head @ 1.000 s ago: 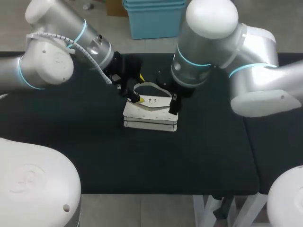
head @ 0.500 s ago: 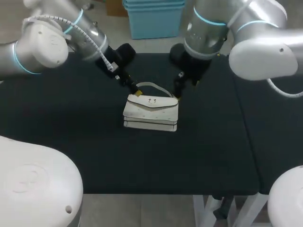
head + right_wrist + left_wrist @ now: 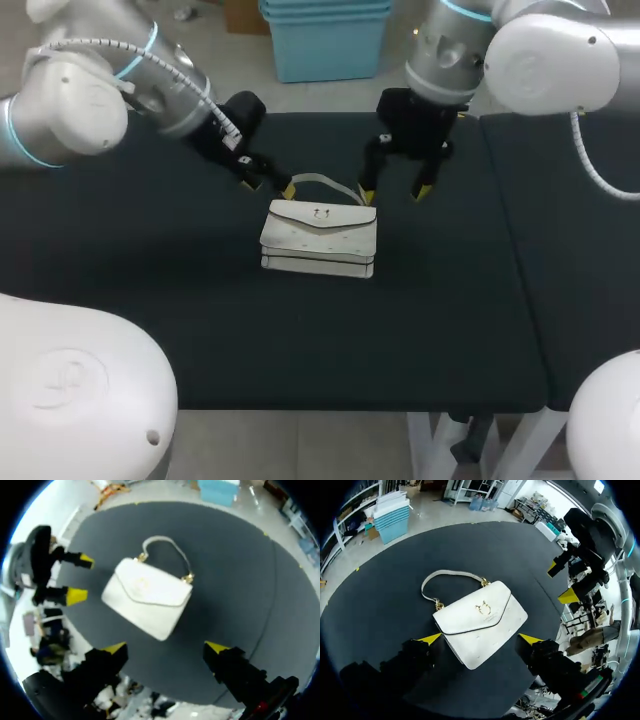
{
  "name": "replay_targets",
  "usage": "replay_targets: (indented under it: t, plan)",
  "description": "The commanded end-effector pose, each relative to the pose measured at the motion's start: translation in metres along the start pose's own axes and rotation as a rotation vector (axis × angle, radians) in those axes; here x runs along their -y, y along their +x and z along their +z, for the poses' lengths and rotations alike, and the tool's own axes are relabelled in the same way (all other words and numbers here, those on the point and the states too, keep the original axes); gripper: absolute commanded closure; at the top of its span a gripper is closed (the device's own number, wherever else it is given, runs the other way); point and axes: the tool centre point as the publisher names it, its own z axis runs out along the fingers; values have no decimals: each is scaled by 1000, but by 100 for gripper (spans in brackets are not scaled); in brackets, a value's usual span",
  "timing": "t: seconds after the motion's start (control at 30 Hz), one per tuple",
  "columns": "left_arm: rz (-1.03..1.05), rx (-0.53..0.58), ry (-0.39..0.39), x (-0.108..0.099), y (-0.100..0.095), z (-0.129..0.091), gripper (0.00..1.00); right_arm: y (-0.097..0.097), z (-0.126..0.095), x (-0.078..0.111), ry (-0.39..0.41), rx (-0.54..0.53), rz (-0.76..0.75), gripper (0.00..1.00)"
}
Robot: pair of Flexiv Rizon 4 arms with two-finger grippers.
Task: Pick up the bag, open it, inspect its contents, close it, and place it on the opposite side
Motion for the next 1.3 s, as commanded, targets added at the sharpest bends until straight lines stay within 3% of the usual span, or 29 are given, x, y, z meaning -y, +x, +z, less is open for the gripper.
replay_targets:
  t: [0.03,0.17,0.2,0.3,0.47,0.77,1.13,1.3]
  plan:
    - [-298,159,26,-4,6,0,0,-3,-2,-4,22,-35,100,0]
    - [-298,159,26,-4,6,0,0,-3,-2,-4,22,-35,100,0]
    - [-439,176,22,1,6,7,0,-8,1,-7,21,-75,206,0]
    - [-629,142,-37,0,0,15,0,-15,10,-3,18,-133,299,0]
    - [-804,28,-82,-11,-18,20,0,-22,27,2,33,-240,410,0]
    - [-837,-181,-88,-18,-44,29,0,-21,40,-11,25,-374,485,0]
    - [-726,-372,-30,-23,-47,50,0,-5,61,-25,-10,-420,446,0]
    - [-678,-426,-11,-19,-44,54,0,-3,72,-30,10,-444,458,0]
